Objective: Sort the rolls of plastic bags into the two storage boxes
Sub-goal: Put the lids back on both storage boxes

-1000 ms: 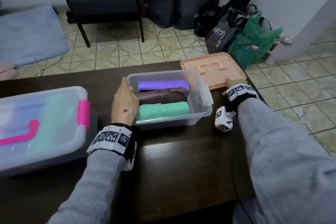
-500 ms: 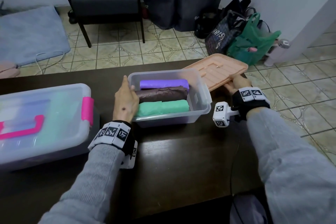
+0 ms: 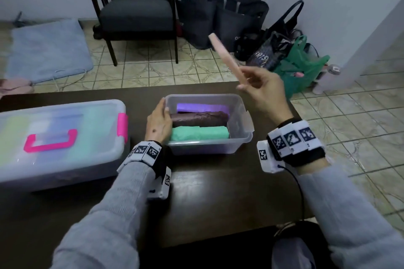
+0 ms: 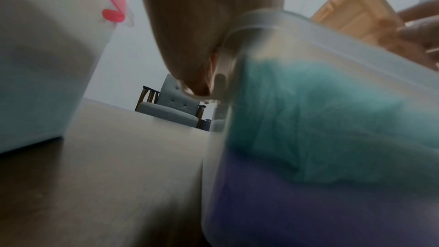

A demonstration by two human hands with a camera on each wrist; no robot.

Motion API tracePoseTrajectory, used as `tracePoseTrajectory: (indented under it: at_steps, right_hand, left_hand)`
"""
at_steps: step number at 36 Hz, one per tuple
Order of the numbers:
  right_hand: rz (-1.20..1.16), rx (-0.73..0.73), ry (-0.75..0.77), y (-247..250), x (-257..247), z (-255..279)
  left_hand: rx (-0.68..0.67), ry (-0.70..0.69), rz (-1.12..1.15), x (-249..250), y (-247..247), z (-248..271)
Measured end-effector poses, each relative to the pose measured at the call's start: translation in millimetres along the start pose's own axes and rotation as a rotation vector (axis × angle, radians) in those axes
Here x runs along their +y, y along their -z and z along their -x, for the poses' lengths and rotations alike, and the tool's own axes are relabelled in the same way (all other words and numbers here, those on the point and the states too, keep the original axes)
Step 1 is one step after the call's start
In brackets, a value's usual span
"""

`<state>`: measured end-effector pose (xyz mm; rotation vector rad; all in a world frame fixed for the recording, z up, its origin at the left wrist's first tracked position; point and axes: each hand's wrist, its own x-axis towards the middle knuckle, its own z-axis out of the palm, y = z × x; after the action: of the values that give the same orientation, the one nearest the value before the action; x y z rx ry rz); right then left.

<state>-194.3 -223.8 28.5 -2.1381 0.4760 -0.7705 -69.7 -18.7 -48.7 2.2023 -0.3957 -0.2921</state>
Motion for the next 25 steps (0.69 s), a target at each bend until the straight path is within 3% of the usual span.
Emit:
tracePoseTrajectory:
  at_steps: [9, 13, 19, 25]
  right_hand:
    - [0.151, -0.198, 0.226, -46.3, -29.2, 55.1]
    - [0.151, -0.296, 0.254, -64.4, -30.3, 76.9]
    - [0.28, -0.429, 0.241, -76.5, -22.6, 92.7]
    - [0.347, -0.523, 0.227, -73.5, -25.0, 94.5]
  left_hand:
    - [0.02, -0.004, 0.073, -12.6, 4.9, 8.6]
    - [0.043, -0.004, 0.246, -24.1, 6.1, 7.9]
    - [-0.037, 0.172, 0.687, -15.0, 18.0, 8.1]
    - [-0.032, 0.204, 0.724, -16.2, 16.4, 6.9]
